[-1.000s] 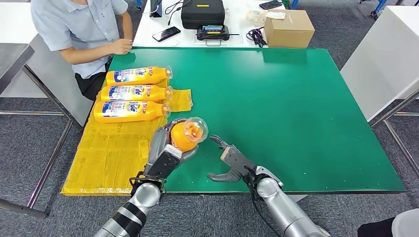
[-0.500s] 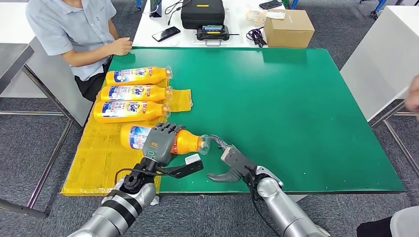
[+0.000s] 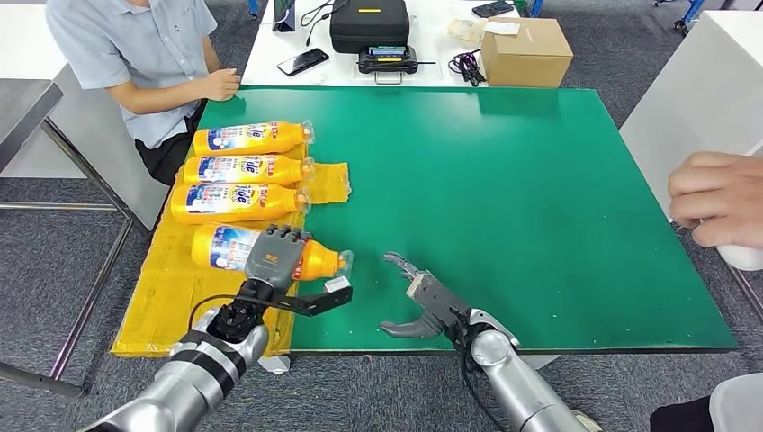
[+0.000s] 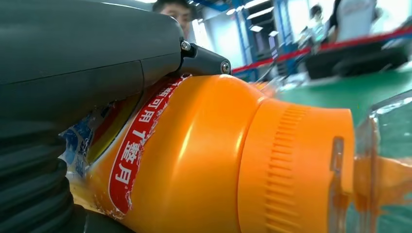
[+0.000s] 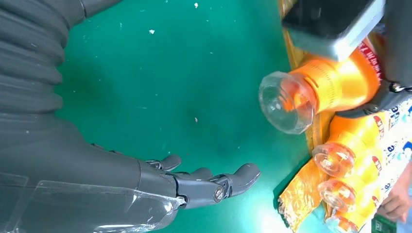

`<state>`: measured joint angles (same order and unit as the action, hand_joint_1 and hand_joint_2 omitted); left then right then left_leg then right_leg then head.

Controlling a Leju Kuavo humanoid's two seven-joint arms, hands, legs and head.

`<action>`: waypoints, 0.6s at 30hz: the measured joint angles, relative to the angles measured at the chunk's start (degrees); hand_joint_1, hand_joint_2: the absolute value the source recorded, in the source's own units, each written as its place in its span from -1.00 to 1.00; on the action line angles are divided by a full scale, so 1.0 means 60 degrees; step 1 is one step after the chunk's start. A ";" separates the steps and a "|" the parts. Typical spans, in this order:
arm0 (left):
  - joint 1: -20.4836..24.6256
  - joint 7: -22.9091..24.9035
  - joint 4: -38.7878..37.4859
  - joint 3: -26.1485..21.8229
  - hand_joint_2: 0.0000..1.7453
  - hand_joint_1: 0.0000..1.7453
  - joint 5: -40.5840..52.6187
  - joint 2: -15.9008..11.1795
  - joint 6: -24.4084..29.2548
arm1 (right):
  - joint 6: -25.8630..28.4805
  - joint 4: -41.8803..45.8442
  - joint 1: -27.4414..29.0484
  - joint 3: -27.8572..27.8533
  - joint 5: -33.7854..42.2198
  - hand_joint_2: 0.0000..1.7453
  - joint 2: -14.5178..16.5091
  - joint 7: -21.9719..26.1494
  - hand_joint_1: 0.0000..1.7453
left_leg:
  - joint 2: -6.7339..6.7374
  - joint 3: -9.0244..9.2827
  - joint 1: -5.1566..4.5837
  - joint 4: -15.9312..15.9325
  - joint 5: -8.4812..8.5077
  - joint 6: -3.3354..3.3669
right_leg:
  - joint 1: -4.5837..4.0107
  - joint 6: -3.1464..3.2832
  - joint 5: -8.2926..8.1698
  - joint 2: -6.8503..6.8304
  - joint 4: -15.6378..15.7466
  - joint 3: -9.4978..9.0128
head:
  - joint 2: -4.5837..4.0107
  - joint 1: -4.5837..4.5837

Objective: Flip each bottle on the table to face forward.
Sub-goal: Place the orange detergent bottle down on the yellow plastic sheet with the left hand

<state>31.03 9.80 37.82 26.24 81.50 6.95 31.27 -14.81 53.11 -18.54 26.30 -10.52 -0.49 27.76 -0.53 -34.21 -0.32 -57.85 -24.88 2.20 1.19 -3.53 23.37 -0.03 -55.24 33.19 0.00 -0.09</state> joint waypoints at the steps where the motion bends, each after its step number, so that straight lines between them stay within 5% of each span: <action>1: 0.0117 0.0110 -0.0217 -0.0061 1.00 1.00 0.0049 -0.0036 -0.0048 | -0.0018 -0.0005 -0.0017 -0.0001 -0.0010 1.00 0.0009 -0.0010 -1.00 | 0.0000 0.0000 0.0001 0.0000 0.0001 -0.0002 | 0.0000 0.0000 0.0000 0.0000 -0.0001 0.0000 | 0.0000 0.0001; 14: 0.0899 0.0291 -0.1726 -0.0802 1.00 1.00 -0.0316 -0.0157 -0.0751 | -0.0013 -0.0157 -0.0120 -0.0008 -0.0065 1.00 0.0118 -0.0029 -1.00 | -0.0002 0.0007 0.0000 0.0000 0.0005 -0.0008 | 0.0001 0.0001 -0.0001 -0.0002 -0.0003 -0.0003 | 0.0000 -0.0003; 18: 0.0978 -0.0283 -0.1882 -0.1152 1.00 0.84 -0.0992 -0.0115 -0.0853 | 0.0035 -0.0203 -0.0117 -0.0021 -0.0123 1.00 0.0147 -0.0029 -1.00 | 0.0000 0.0019 0.0001 0.0000 0.0010 -0.0016 | 0.0000 0.0002 -0.0001 -0.0001 -0.0010 -0.0006 | 0.0000 0.0000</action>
<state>36.90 8.10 26.53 19.33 75.55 6.26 26.15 -14.60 51.89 -19.24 26.17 -11.26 0.39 27.58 -0.54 -34.09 -0.32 -57.85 -24.81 2.11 1.19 -3.52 23.36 -0.04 -55.30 33.15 0.00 -0.09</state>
